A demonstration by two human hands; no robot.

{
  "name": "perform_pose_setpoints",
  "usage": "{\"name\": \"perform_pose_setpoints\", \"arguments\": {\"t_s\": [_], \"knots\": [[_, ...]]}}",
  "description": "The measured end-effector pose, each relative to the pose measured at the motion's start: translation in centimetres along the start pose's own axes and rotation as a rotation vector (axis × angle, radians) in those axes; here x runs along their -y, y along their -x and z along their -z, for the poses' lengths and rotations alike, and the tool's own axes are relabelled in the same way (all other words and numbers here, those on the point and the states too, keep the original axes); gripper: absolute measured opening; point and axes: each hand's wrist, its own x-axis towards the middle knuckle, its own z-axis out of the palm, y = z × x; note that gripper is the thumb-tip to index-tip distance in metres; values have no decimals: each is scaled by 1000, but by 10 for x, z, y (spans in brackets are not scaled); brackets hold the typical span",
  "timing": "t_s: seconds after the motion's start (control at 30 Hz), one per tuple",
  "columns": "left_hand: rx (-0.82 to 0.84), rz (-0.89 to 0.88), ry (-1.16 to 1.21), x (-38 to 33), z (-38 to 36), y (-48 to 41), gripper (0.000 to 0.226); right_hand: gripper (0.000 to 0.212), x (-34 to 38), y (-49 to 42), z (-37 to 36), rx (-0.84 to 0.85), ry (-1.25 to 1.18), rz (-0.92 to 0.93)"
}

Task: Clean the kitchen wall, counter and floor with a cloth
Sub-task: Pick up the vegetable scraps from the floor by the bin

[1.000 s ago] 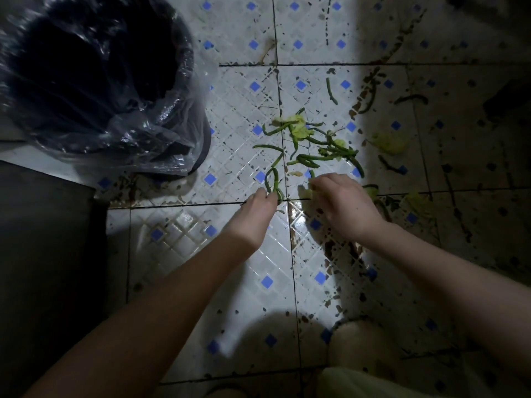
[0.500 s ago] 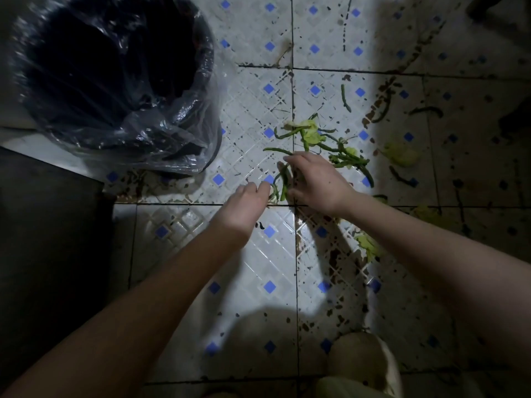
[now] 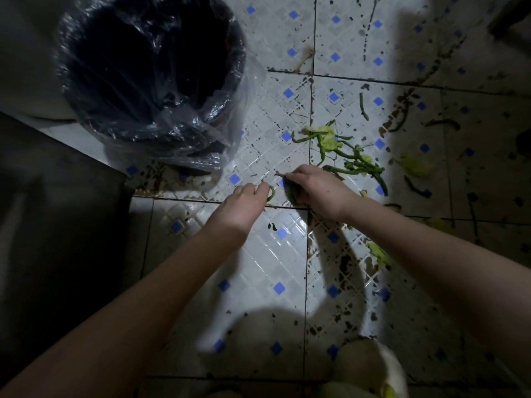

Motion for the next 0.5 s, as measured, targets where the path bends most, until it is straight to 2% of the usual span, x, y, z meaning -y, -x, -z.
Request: {"name": "perform_pose_setpoints", "arguments": {"t_s": [0.2,0.4,0.5], "knots": [[-29,-4,2,0,5,7,44,42,6,10,-3,16,46,51],[-36,-3,16,2,14,14,44,31,11,8,-5,65,-102,-115],[-38,-12,4,2,20,19,46,29,15,10,-8,22,-139,-207]]}}
